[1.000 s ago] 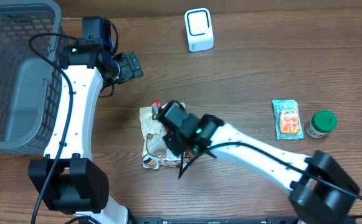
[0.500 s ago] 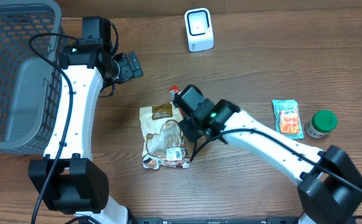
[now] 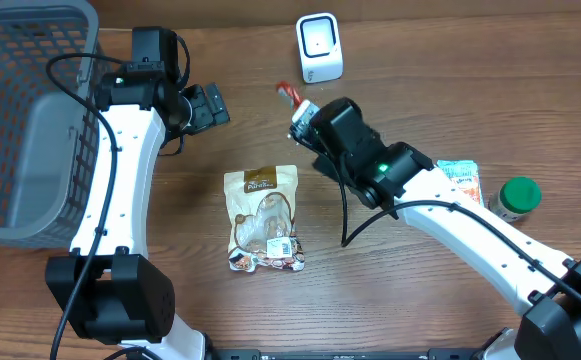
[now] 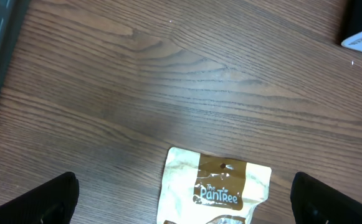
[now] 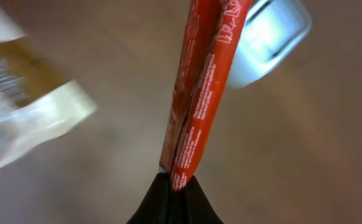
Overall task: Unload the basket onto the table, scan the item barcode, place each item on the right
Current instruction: 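Hold the red snack stick in front of the white scanner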
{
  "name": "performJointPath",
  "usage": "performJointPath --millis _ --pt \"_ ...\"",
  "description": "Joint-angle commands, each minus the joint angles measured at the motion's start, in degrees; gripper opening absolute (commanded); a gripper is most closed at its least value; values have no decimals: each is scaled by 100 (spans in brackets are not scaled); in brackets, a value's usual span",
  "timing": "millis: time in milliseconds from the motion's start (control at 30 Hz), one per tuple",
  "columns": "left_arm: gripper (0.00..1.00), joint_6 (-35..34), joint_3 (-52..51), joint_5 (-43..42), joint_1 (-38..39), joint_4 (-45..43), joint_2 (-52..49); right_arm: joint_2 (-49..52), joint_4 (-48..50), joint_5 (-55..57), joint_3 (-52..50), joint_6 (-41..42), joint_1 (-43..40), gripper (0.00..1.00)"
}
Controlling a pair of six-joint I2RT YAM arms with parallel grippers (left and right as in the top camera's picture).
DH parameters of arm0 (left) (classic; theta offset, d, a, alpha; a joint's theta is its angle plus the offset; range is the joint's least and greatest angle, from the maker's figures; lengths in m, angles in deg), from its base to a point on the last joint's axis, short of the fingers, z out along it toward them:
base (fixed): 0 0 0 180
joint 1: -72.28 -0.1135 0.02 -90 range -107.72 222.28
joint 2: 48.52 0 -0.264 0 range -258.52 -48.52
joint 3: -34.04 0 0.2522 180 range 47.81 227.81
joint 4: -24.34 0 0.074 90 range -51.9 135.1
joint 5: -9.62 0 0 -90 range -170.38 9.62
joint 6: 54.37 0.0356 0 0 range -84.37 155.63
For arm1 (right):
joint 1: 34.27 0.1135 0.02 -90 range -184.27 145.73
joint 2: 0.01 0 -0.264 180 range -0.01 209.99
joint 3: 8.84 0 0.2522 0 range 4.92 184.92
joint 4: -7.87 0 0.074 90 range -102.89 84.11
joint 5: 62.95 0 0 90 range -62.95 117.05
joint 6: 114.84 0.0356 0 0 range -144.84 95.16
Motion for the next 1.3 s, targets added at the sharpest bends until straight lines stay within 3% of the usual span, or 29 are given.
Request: performJointPath --millis 0,200,333,567,800,1000,1267 --pt "100 125 83 28 -20 7 114 39 787 1364 125 -1357 -87 4" --pt "100 125 83 31 -20 7 114 90 2216 1458 122 -2852 -365 4" --pt "100 125 83 28 -20 7 114 208 3180 1419 125 -3147 -656 4" --pt "100 125 83 31 -20 7 114 822 3849 1250 125 -3912 -1121 3" --pt "100 125 83 28 -20 7 114 1781 5239 1294 144 -4052 -1292 3" --pt "100 125 83 28 -20 7 114 2632 5786 1314 411 -4970 -1290 3" --pt "100 125 83 31 -20 7 114 3661 5663 1685 1565 -5066 -1355 3"
